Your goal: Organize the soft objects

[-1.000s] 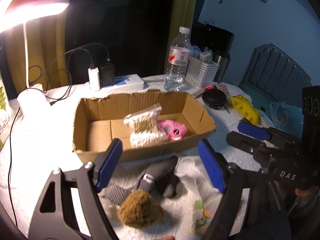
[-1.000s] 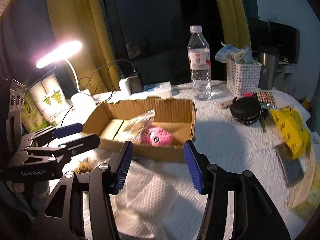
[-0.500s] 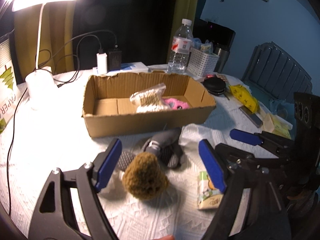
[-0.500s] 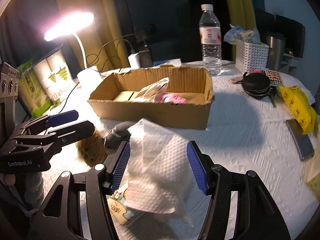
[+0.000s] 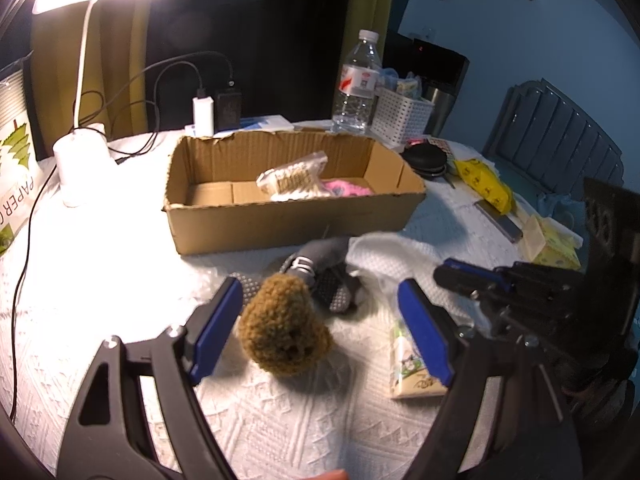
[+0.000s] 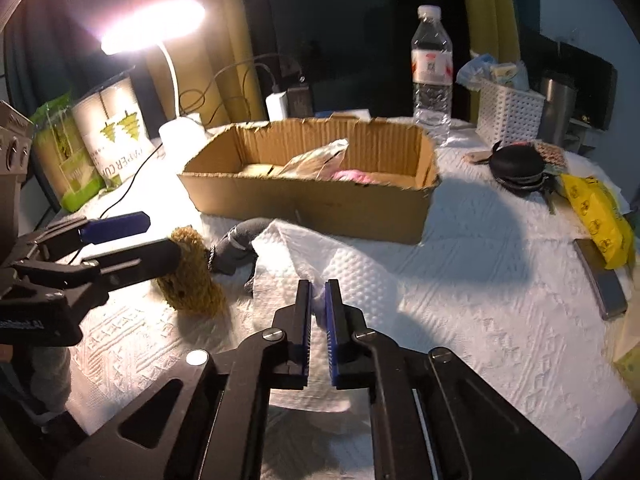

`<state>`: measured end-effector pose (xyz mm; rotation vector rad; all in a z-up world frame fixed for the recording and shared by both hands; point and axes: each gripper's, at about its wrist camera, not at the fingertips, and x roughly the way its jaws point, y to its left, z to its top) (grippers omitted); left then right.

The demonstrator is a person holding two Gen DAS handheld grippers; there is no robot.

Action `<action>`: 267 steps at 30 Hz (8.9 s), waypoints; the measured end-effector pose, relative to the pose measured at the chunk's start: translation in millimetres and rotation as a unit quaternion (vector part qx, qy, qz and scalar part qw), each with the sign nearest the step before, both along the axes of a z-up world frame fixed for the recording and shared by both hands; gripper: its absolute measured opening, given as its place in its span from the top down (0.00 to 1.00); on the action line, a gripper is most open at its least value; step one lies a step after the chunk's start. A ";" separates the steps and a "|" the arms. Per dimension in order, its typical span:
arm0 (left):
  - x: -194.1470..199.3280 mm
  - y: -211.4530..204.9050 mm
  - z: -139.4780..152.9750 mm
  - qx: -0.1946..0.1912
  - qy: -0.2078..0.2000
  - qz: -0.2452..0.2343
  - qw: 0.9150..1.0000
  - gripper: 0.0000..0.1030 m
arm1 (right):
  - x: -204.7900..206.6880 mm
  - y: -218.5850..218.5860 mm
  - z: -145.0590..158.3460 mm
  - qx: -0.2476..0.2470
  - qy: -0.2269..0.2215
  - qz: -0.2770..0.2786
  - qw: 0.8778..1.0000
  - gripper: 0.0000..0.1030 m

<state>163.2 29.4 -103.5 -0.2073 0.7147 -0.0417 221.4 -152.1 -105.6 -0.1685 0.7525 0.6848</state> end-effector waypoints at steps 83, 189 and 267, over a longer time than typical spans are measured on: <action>46.8 -119.0 7.1 0.050 -0.011 -0.157 0.986 0.89 | 28.5 -117.6 18.7 0.017 -0.043 -0.104 0.994 0.90; 103.4 18.4 23.7 -0.032 -0.011 -0.089 0.995 0.09 | 99.0 3.2 33.7 0.060 -0.008 0.039 0.997 0.49; 29.3 83.8 28.7 -0.006 -0.047 0.018 0.999 0.09 | 116.5 40.4 12.1 -0.066 -0.020 0.000 0.998 0.64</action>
